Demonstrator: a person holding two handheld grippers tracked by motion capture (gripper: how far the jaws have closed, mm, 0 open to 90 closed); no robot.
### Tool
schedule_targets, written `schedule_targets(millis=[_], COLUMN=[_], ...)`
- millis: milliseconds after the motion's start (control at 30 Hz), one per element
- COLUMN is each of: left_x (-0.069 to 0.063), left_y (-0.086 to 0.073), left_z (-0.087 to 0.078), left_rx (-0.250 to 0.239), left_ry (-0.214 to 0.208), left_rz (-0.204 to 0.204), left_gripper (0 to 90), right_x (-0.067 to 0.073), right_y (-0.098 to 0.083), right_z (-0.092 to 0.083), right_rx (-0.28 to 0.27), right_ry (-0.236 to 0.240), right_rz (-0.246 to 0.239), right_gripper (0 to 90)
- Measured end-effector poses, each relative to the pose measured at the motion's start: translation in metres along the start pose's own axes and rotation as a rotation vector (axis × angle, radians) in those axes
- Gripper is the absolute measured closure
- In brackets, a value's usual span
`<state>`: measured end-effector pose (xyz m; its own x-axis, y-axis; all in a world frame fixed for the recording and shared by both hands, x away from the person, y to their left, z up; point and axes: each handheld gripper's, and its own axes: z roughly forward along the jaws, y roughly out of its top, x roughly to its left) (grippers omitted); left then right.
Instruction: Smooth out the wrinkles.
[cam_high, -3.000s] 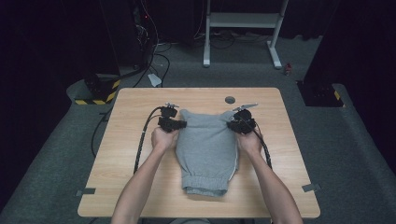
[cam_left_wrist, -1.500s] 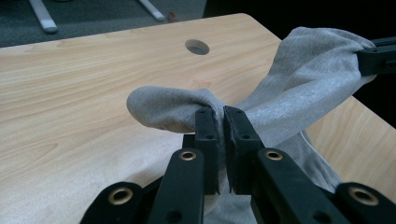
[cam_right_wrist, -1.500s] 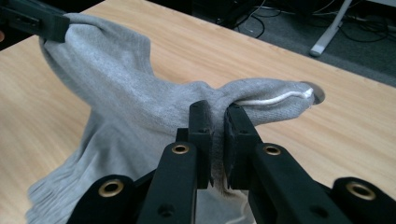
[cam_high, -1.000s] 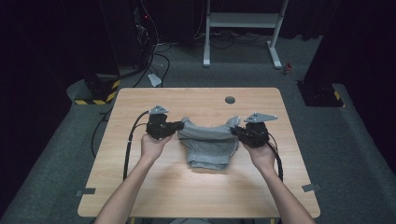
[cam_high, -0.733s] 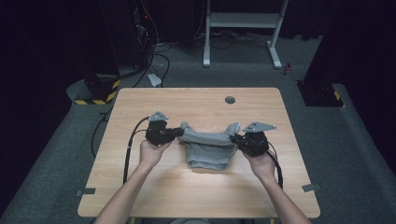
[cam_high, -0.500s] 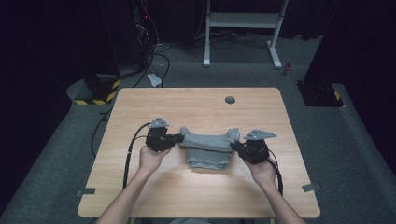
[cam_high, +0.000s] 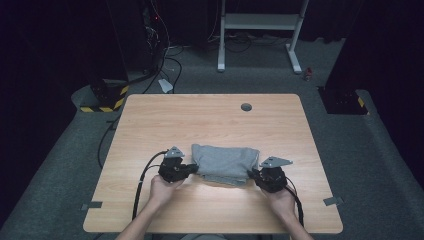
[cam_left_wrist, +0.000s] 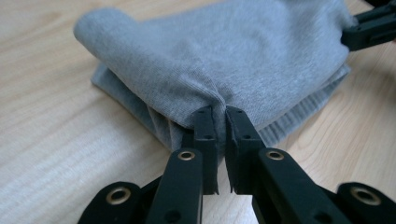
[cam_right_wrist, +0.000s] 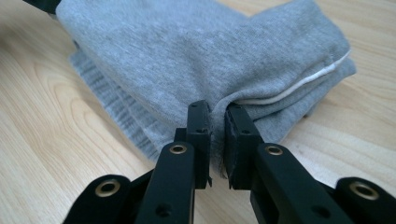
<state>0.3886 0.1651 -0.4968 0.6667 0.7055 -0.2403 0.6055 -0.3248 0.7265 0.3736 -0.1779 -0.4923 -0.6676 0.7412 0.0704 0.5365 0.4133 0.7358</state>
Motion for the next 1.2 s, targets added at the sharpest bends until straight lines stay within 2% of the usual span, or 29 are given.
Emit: schedule_targets(millis=[33, 167, 233, 400, 467, 567, 633, 667, 733, 767, 800, 833, 867, 933, 1067, 1200], left_x=[-0.002, -0.004, -0.003, -0.001, 0.000, 0.002, 0.003, 0.004, 0.006, 0.007, 0.007, 0.012, 0.012, 0.016, 0.013, 0.012], left_y=[-0.003, -0.007, -0.006, -0.006, -0.005, -0.002, 0.000, 0.002, 0.008, 0.011, 0.011, 0.012, 0.012, 0.011, 0.012, 0.013], left_z=[0.005, 0.013, 0.013, 0.017, 0.019, 0.024, 0.028, 0.030, 0.033, 0.038, 0.038, 0.042, 0.042, 0.041, 0.038, 0.032], left_rx=[0.021, 0.041, 0.041, 0.040, 0.034, 0.024, 0.011, 0.015, 0.014, -0.002, -0.002, -0.017, -0.017, -0.025, -0.015, -0.019], left_ry=[0.004, 0.006, 0.001, 0.009, 0.014, 0.019, 0.030, 0.036, 0.062, 0.097, 0.097, 0.110, 0.110, 0.109, 0.116, 0.096], left_rz=[0.009, 0.017, 0.000, -0.010, -0.022, -0.030, -0.037, -0.035, -0.021, -0.016, -0.016, -0.037, -0.037, -0.062, -0.035, -0.042], left_gripper=[83.8, 83.6, 83.4, 83.2, 83.2, 83.0, 82.5, 82.5, 82.3, 81.2, 80.6, 80.1, 79.6, 78.7, 76.7, 68.4], right_x=[0.002, 0.004, 0.003, -0.002, -0.005, -0.011, -0.021, -0.021, -0.028, -0.033, -0.036, -0.037, -0.039, -0.040, -0.038, -0.038], right_y=[-0.002, -0.006, -0.006, -0.005, -0.002, 0.004, 0.012, 0.012, 0.017, 0.022, 0.024, 0.025, 0.026, 0.026, 0.026, 0.023], right_z=[0.003, 0.010, 0.012, 0.018, 0.021, 0.026, 0.034, 0.034, 0.039, 0.043, 0.046, 0.047, 0.049, 0.050, 0.046, 0.037], right_rx=[0.015, 0.040, 0.043, 0.053, 0.058, 0.066, 0.064, 0.064, 0.067, 0.064, 0.061, 0.057, 0.053, 0.047, 0.060, 0.046], right_ry=[-0.007, -0.020, -0.023, -0.033, -0.043, -0.072, -0.090, -0.090, -0.097, -0.109, -0.109, -0.109, -0.108, -0.105, -0.106, -0.094], right_rz=[-0.010, -0.030, -0.032, -0.044, -0.036, -0.058, -0.045, -0.045, -0.024, -0.026, -0.027, -0.012, -0.010, -0.012, -0.014, -0.012], right_gripper=[81.4, 81.1, 81.1, 81.0, 81.0, 80.9, 80.8, 80.8, 80.7, 80.6, 80.6, 80.6, 80.5, 80.2, 77.2, 70.9])
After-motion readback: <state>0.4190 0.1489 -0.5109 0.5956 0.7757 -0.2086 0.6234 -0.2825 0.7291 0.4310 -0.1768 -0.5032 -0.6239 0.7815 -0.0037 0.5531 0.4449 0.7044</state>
